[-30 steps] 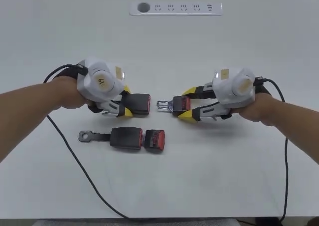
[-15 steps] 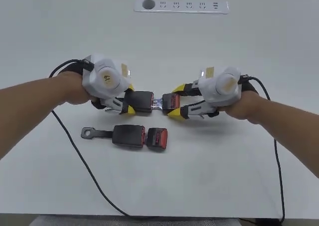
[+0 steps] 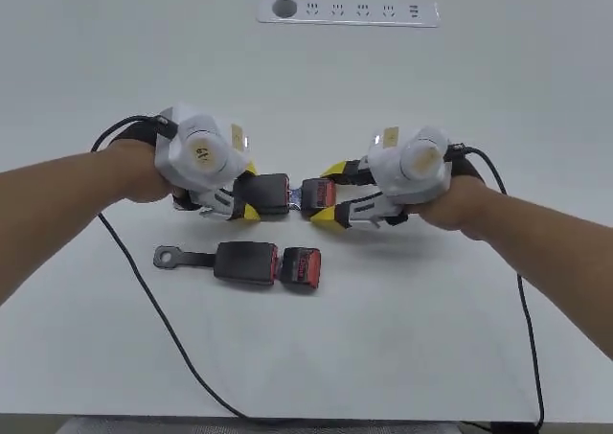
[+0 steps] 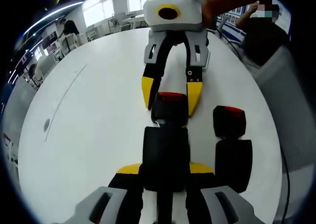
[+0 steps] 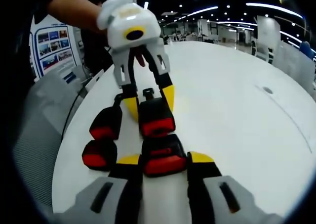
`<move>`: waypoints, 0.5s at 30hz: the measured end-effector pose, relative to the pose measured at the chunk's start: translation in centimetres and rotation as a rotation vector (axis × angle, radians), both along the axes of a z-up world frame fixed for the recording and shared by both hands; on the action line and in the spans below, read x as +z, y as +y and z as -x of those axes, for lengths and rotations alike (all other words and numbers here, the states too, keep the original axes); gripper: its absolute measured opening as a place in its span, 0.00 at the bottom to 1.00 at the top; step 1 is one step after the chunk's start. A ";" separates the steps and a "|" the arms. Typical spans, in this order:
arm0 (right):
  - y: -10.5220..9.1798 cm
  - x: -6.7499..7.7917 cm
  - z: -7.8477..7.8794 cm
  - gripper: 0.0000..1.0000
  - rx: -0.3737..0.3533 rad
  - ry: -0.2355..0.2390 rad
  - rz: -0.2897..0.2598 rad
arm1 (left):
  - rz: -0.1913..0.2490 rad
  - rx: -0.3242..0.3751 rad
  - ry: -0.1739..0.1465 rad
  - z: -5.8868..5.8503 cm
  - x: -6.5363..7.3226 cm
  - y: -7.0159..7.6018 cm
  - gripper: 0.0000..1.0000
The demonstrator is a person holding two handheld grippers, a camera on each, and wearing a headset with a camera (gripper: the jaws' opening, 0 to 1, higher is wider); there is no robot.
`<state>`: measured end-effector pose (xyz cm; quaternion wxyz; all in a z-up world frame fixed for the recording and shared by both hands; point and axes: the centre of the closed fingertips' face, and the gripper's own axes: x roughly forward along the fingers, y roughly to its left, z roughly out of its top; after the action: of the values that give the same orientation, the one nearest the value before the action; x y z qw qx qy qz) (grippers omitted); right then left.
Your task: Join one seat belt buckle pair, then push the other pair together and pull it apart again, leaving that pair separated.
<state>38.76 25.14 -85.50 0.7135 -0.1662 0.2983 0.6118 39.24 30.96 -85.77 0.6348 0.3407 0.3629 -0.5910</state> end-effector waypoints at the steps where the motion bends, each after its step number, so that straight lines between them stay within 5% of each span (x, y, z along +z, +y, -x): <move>1: 0.4 0.1 -0.1 0.35 0.003 -0.004 0.003 | -0.003 -0.011 -0.001 0.0 0.0 -0.1 0.34; 15: 0.5 -0.3 -0.7 0.34 0.003 -0.002 0.059 | -0.024 -0.056 0.001 0.1 -0.1 0.0 0.33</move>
<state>39.50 25.68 -85.85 0.7077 -0.1881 0.3153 0.6036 39.14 30.96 -85.84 0.6137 0.3580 0.3609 -0.6041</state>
